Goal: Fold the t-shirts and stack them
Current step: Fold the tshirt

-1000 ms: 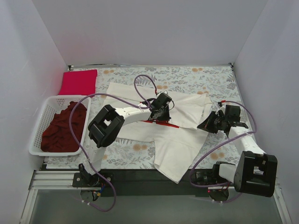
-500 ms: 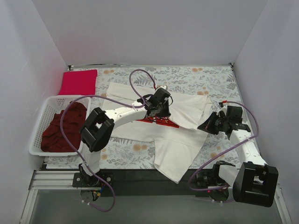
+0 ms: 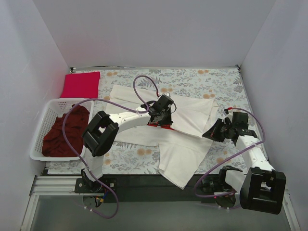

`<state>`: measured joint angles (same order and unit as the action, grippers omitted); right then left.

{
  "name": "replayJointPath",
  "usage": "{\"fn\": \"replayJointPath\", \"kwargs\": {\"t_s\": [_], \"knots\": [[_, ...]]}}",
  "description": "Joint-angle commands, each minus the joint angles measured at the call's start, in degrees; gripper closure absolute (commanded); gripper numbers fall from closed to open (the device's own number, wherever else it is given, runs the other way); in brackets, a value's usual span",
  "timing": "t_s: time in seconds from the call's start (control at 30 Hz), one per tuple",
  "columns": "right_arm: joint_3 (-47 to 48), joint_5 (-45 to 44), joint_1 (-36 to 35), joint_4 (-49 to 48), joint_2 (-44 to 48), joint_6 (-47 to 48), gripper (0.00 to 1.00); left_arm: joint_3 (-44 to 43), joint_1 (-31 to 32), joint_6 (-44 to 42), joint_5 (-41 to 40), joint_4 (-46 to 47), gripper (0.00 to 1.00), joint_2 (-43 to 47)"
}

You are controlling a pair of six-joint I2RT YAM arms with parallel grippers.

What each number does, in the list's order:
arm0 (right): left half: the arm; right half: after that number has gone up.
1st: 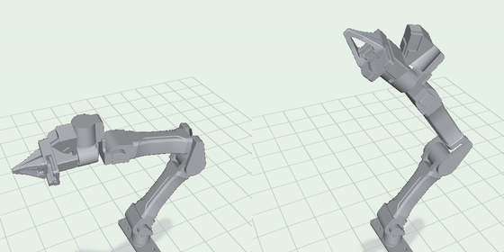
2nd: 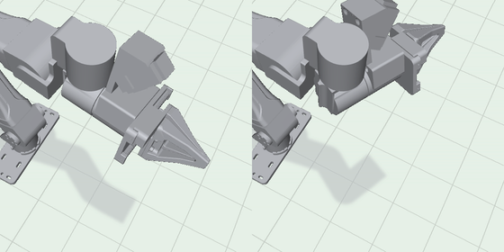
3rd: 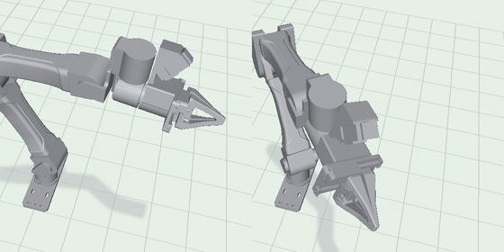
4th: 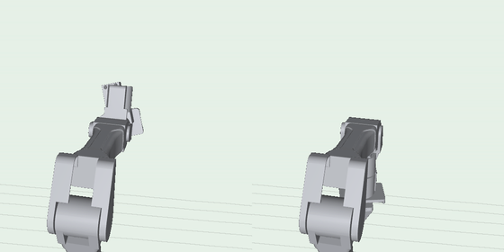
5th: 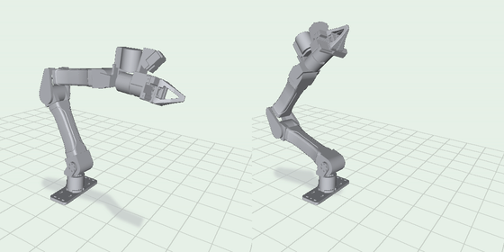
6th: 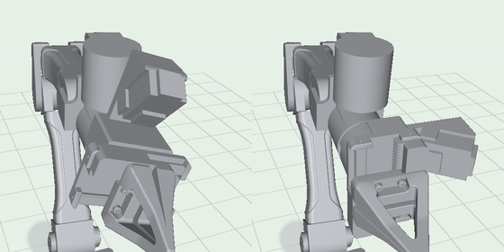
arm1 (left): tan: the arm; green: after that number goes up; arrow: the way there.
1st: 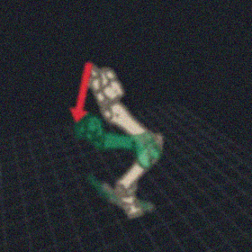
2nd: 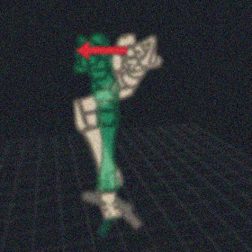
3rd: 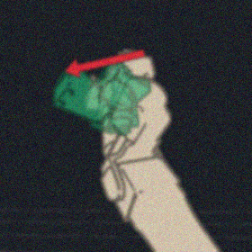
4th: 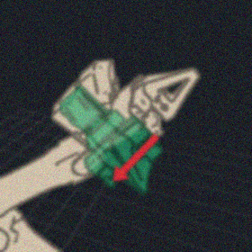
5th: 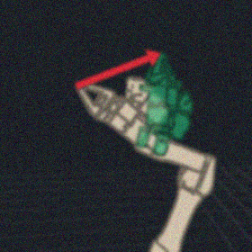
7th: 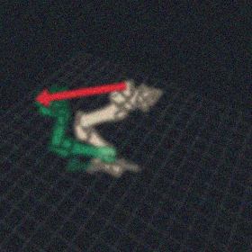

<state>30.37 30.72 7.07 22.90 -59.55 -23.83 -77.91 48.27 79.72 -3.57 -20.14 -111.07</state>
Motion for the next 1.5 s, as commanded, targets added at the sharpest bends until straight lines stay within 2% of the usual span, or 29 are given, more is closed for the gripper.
{"fn": "replayJointPath", "kwargs": {"t_s": [0.0, 0.43, 0.47, 0.53, 0.57, 0.67, 0.7, 0.8, 0.93, 1.17, 1.47], "knots": [[-1.2, 0.0, 0.2, 0.4, -1.4, 0.4, 0.99, 1.0, -0.5, -0.4, 0.5, -0.1, 1.0, 2.4], [-3.3, -2.0, 0.2, -2.4, -5.4, 1.2, 0.98, 2.6, -0.5, 0.1, 1.6, 0.2, 1.0, -0.6], [-2.8, -2.1, 0.2, -2.3, -5.7, 1.2, 0.88, 2.6, -0.5, 0.3, 1.8, 0.3, 1.0, -0.5], [-1.5, -2.3, 0.2, -2.3, -5.9, 1.2, 0.76, 2.4, -0.5, 0.5, 1.8, 0.3, 0.9, 0.1], [-0.8, -2.5, 0.2, -2.4, -5.9, 1.2, 0.72, 2.1, -0.6, 0.6, 1.9, 0.4, 0.8, 0.9], [4.6, -4.3, 0.2, -2.4, -7.4, 0.5, 0.63, 0.8, -2.2, 0.8, 3.0, 0.5, 0.65, 3.0], [7.6, -5.5, 0.2, -2.4, -8.2, 0.4, 0.61, 0.4, -3.8, 0.7, 3.1, 0.6, 0.6, 4.4], [13.9, -7.9, 0.6, -3.6, -11.5, -0.4, 0.56, -1.5, -8.0, -0.6, 3.1, 0.8, 0.55, 6.6], [18.6, -10.7, 2.2, -9.3, -16.0, -4.1, 0.53, -3.5, -15.6, -3.3, 3.0, 1.7, 0.54, 6.5], [23.7, -13.1, 4.4, -18.9, -27.1, -9.7, 0.53, -6.7, -28.7, -9.2, 1.1, 4.1, 0.55, -0.4], [29.2, -10.7, 5.4, -27.3, -38.7, -11.5, 0.55, -9.7, -38.2, -11.8, 2.5, 7.0, 0.58, -7.7]]}}
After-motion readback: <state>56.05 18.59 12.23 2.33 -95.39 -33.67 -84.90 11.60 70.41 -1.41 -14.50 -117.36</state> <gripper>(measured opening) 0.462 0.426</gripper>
